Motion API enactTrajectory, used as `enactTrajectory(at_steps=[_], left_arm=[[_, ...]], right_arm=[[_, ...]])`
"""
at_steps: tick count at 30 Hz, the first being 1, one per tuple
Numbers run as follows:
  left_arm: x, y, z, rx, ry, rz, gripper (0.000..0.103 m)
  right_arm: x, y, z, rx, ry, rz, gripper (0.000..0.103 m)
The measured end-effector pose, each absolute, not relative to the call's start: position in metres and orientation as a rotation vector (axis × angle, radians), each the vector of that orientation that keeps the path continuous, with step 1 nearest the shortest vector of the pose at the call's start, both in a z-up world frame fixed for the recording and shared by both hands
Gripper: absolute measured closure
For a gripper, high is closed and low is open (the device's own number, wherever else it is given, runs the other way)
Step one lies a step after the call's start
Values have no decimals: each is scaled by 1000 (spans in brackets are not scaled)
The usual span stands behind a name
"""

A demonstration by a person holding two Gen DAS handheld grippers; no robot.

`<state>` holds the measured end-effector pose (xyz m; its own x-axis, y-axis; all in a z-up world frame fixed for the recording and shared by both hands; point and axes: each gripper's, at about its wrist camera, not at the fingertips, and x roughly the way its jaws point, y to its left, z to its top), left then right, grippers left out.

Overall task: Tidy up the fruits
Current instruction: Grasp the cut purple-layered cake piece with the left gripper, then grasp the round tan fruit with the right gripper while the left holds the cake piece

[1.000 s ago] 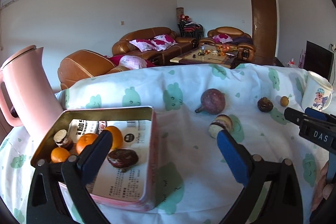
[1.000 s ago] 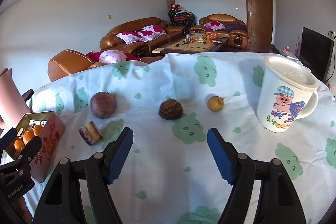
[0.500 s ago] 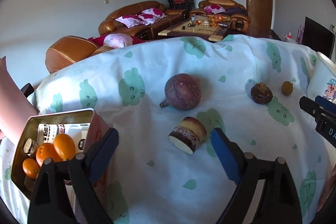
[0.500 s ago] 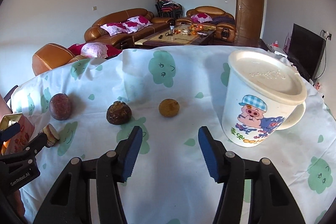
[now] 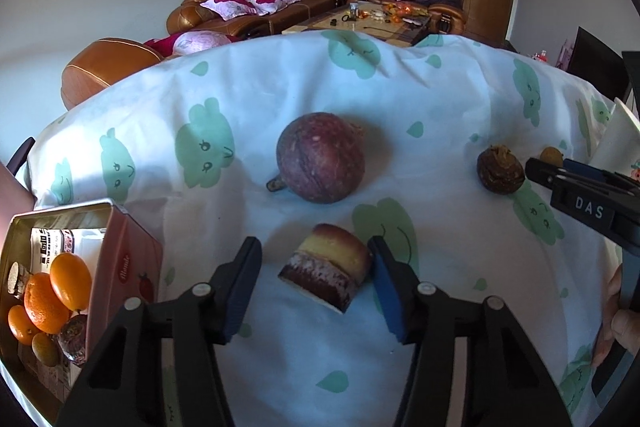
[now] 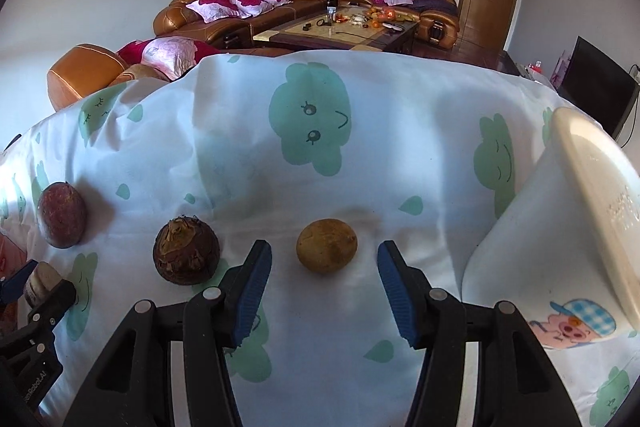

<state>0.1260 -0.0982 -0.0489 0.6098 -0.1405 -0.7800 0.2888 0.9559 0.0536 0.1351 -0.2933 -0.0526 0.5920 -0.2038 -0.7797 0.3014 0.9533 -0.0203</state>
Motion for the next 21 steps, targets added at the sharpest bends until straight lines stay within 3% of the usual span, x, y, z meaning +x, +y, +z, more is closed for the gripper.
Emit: enactTrajectory(at_steps=[1, 4, 6, 14, 21], left_arm=[[124, -100, -48, 182, 880, -266, 59], [123, -99, -46, 174, 877, -264, 59], [122, -94, -43, 147, 865, -252, 59], [88, -81, -14, 126, 621, -194, 59], [75, -65, -5, 97, 559, -185, 59]], right_arm=[[136, -295, -53, 120, 889, -289, 46], [136, -294, -51, 116, 886, -265, 53], [136, -293, -50, 108, 879, -248, 72], [104, -267, -26, 34, 721, -265, 72], [65, -226, -10, -8, 599, -257, 71]])
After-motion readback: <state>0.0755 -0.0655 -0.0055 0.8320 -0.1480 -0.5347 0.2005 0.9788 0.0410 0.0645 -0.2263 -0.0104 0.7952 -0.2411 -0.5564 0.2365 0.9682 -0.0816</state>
